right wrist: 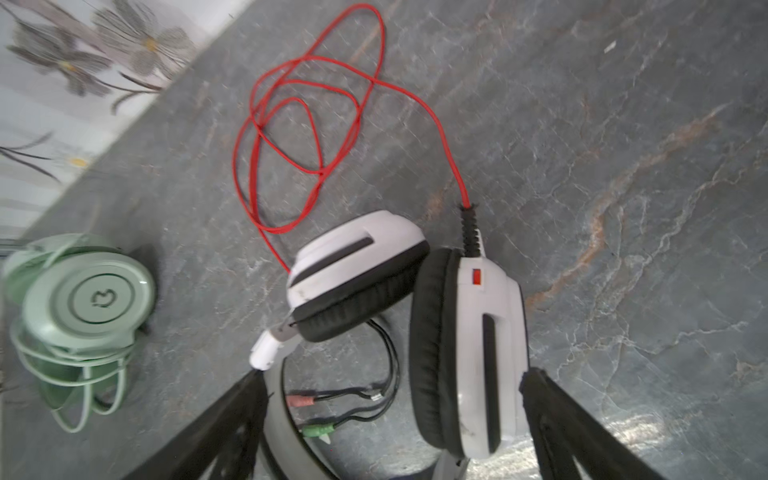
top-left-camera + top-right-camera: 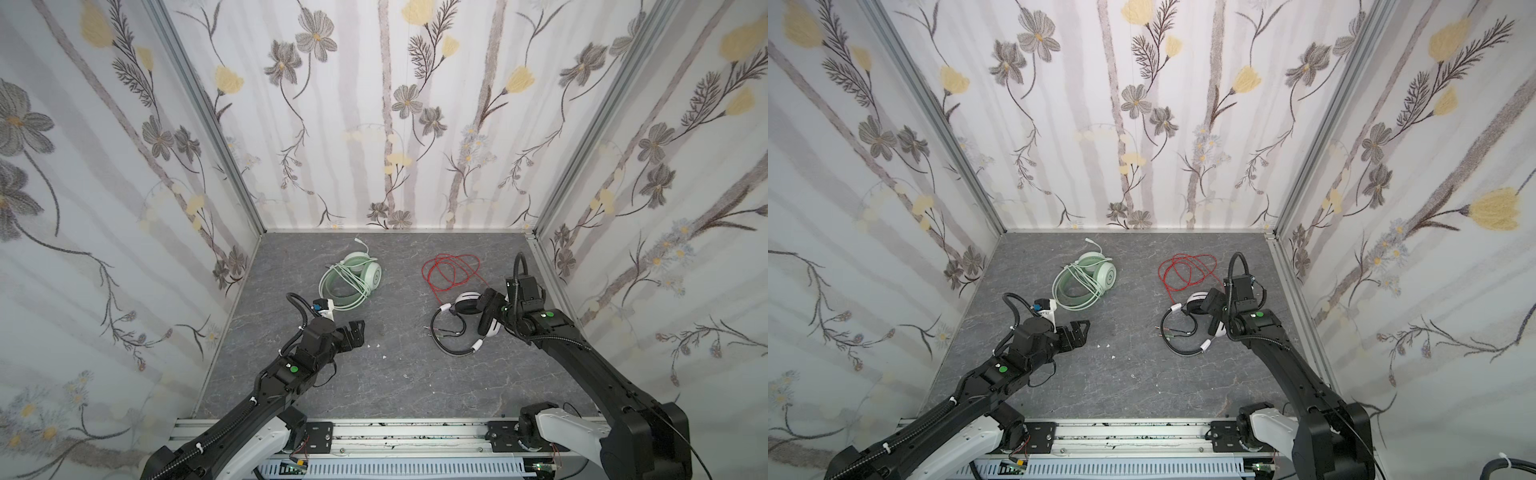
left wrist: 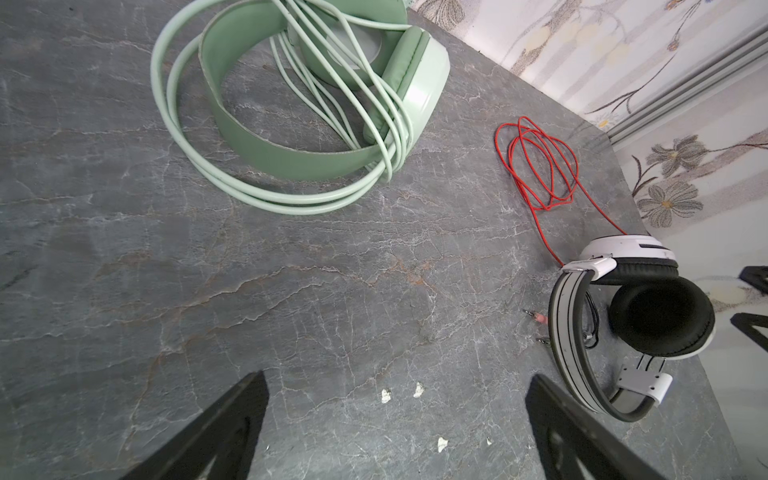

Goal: Wrap the headphones

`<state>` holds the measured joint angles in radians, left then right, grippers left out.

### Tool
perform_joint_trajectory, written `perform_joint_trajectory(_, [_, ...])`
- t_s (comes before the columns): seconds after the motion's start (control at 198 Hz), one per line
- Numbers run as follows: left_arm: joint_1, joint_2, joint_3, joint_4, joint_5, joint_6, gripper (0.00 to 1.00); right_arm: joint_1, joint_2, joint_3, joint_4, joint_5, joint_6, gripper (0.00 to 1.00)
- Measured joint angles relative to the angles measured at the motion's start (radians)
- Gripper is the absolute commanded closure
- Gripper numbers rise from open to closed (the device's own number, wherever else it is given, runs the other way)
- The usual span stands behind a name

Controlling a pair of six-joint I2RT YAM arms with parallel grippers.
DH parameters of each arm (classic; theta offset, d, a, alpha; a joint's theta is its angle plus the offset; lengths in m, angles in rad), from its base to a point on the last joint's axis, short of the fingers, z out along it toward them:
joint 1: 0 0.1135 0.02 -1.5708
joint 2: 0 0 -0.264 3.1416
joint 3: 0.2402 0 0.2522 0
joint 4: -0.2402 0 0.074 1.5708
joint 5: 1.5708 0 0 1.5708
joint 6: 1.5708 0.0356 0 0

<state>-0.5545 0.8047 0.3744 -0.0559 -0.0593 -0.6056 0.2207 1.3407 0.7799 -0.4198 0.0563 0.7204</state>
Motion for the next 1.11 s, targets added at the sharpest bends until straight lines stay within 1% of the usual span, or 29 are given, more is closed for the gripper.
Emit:
perform_joint_trajectory(0.121, [0.0, -0.007, 0.0, 0.0, 0.0, 0.0, 0.0, -0.012, 0.127, 0.009, -0.02, 0.002, -0.007, 0.08])
perform_joint_trajectory(0.262, [0.0, -0.012, 0.0, -0.001, 0.0, 0.0, 0.0, -0.016, 0.194, 0.003, -0.019, 0.003, -0.002, 0.22])
perform_joint_trajectory(0.303, [0.0, -0.01, 0.0, -0.001, 0.0, 0.0, 0.0, -0.016, 0.196, -0.003, -0.016, 0.003, 0.005, 0.28])
perform_joint_trajectory(0.348, [0.0, -0.001, 0.003, -0.002, 0.0, 0.0, 0.0, -0.016, 0.19, -0.01, -0.016, 0.007, 0.005, 0.4])
perform_joint_trajectory(0.378, [0.0, 0.01, 0.008, -0.003, 0.0, 0.0, 0.0, -0.016, 0.181, -0.014, -0.017, 0.011, 0.006, 0.45])
perform_joint_trajectory(0.393, [0.0, 0.018, 0.012, -0.002, 0.0, 0.0, 0.0, -0.016, 0.174, -0.015, -0.018, 0.013, 0.006, 0.5])
perform_joint_trajectory(0.479, [-0.008, 0.05, 0.032, -0.003, 0.003, 0.002, 0.0, -0.016, 0.128, -0.016, -0.023, 0.038, 0.005, 0.61])
perform_joint_trajectory(0.53, [-0.059, 0.051, 0.049, -0.012, -0.031, 0.014, 0.0, -0.014, 0.096, -0.015, -0.026, 0.053, 0.004, 0.66])
perform_joint_trajectory(0.585, [-0.156, 0.05, 0.081, -0.025, -0.067, 0.041, 0.0, -0.012, 0.063, -0.009, -0.032, 0.066, 0.007, 0.68])
perform_joint_trajectory(0.651, [-0.289, 0.068, 0.142, -0.047, -0.148, 0.079, 0.0, -0.003, 0.018, 0.003, -0.044, 0.094, 0.002, 0.68])
perform_joint_trajectory(0.731, [-0.451, 0.138, 0.248, -0.083, -0.265, 0.102, 0.0, 0.032, -0.051, 0.019, -0.064, 0.122, 0.005, 0.67])
perform_joint_trajectory(0.777, [-0.526, 0.184, 0.303, -0.106, -0.327, 0.108, 0.0, 0.064, -0.095, 0.025, -0.076, 0.143, 0.005, 0.67])
perform_joint_trajectory(0.822, [-0.582, 0.223, 0.351, -0.126, -0.372, 0.108, 0.0, 0.103, -0.137, 0.029, -0.078, 0.162, 0.014, 0.67])
perform_joint_trajectory(0.888, [-0.62, 0.267, 0.401, -0.148, -0.398, 0.096, 0.0, 0.165, -0.188, 0.031, -0.079, 0.194, 0.031, 0.68])
perform_joint_trajectory(1.014, [-0.632, 0.318, 0.465, -0.183, -0.401, 0.052, 0.0, 0.285, -0.262, 0.031, -0.085, 0.242, 0.082, 0.68])
perform_joint_trajectory(1.11, [-0.635, 0.349, 0.542, -0.242, -0.384, 0.034, 0.05, 0.358, -0.291, 0.033, -0.106, 0.286, 0.122, 0.68])
